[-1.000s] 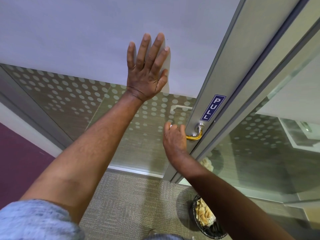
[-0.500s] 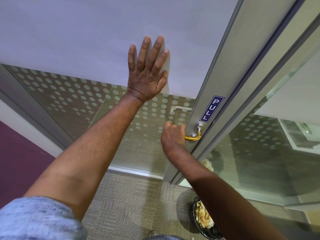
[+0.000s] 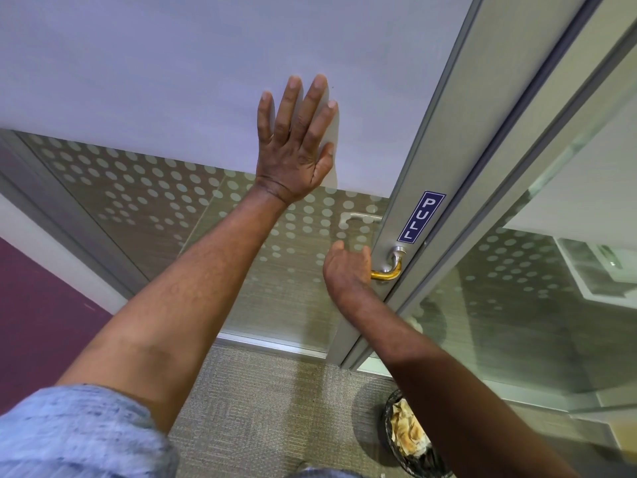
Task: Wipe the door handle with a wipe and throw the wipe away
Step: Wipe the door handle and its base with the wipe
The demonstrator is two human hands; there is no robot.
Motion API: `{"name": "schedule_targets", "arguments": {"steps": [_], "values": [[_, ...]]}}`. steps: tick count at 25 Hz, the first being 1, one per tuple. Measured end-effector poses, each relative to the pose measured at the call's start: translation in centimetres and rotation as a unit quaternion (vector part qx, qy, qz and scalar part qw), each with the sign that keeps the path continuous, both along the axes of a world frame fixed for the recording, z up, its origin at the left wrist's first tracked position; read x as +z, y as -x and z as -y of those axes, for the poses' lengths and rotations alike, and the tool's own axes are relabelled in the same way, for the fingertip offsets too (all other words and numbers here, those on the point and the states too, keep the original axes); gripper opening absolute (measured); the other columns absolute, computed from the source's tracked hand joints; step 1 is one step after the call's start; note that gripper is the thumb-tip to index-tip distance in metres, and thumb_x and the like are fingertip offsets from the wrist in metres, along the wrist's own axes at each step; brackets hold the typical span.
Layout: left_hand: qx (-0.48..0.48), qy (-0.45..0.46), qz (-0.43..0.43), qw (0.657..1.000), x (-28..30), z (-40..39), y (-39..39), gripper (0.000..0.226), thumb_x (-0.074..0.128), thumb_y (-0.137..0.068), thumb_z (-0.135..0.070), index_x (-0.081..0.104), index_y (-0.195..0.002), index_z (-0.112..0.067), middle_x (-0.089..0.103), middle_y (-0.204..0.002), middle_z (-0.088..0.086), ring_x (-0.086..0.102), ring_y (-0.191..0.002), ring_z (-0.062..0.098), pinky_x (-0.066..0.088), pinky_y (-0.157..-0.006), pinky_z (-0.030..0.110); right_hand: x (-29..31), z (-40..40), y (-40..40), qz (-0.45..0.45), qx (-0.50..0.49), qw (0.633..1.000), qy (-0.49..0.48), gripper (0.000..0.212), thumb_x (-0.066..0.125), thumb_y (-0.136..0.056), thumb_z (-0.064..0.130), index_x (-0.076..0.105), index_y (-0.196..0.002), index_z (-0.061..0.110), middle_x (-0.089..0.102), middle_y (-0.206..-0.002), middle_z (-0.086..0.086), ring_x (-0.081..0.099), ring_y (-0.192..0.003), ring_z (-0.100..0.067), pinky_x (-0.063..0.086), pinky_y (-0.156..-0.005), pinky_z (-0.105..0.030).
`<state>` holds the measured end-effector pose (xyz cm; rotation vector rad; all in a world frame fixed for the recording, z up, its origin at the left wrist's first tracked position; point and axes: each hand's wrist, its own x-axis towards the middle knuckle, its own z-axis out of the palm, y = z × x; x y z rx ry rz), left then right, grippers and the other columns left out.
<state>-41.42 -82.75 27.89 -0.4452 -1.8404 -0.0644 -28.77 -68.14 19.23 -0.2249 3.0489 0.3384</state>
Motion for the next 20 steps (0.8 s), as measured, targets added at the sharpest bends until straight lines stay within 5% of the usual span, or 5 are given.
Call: {"name": "schedule_targets", "arguments": {"steps": [5, 8, 11, 14, 20], "values": [[0.001, 0.000, -0.003, 1.000, -0.1, 0.0, 0.0, 0.061, 0.043, -0.106, -0.037, 0.023, -0.161, -0.019, 0.022, -0.167, 0.012, 0.016, -0.155, 0.039, -0.003, -0.131, 0.056, -2.5, -1.9, -2.9, -0.083, 0.038, 0.995, 0.035, 0.068, 0.055, -0.093, 0.008, 0.025, -0.153, 0.001, 0.053, -0.093, -0.005, 0.054, -0.084, -0.022, 0.039, -0.107, -0.044], [-0.004, -0.004, -0.001, 1.000, 0.0, -0.1, 0.0, 0.061, 0.043, -0.106, -0.037, 0.023, -0.161, -0.019, 0.021, -0.167, 0.012, 0.014, -0.156, 0.039, -0.005, -0.131, 0.056, -3.1, -4.1, -3.7, -0.111, 0.074, 0.990, 0.055, 0.073, 0.048, -0.093, 0.001, 0.014, -0.158, -0.001, 0.052, -0.104, -0.009, 0.056, -0.096, -0.025, 0.037, -0.114, -0.047], [-0.005, -0.003, 0.002, 1.000, -0.1, 0.2, 0.0, 0.062, 0.044, -0.106, -0.037, 0.023, -0.161, -0.018, 0.021, -0.167, 0.013, 0.013, -0.156, 0.038, -0.005, -0.131, 0.056, -2.5, -4.2, -3.5, -0.098, 0.076, 0.992, 0.035, 0.052, 0.047, -0.099, 0.007, 0.033, -0.148, -0.001, 0.056, -0.104, -0.007, 0.057, -0.093, -0.023, 0.037, -0.115, -0.045], [-0.001, 0.000, -0.002, 1.000, -0.1, 0.2, -0.1, 0.062, 0.044, -0.105, -0.038, 0.024, -0.160, -0.018, 0.023, -0.166, 0.013, 0.015, -0.155, 0.039, -0.003, -0.131, 0.057, -1.7, -3.6, -2.6, -0.061, 0.050, 0.996, 0.042, 0.024, 0.032, -0.110, 0.025, 0.051, -0.115, 0.012, 0.055, -0.087, -0.001, 0.051, -0.076, -0.019, 0.037, -0.105, -0.040], [-0.003, 0.001, -0.004, 1.000, 0.2, -0.1, -0.1, 0.060, 0.043, -0.106, -0.037, 0.024, -0.160, -0.018, 0.024, -0.166, 0.014, 0.016, -0.155, 0.040, -0.003, -0.130, 0.056, -0.4, -3.7, -0.4, -0.015, 0.035, 0.997, 0.066, 0.060, 0.019, -0.103, 0.061, 0.057, -0.103, 0.015, 0.054, -0.063, 0.004, 0.052, -0.058, -0.019, 0.038, -0.095, -0.042]]}}
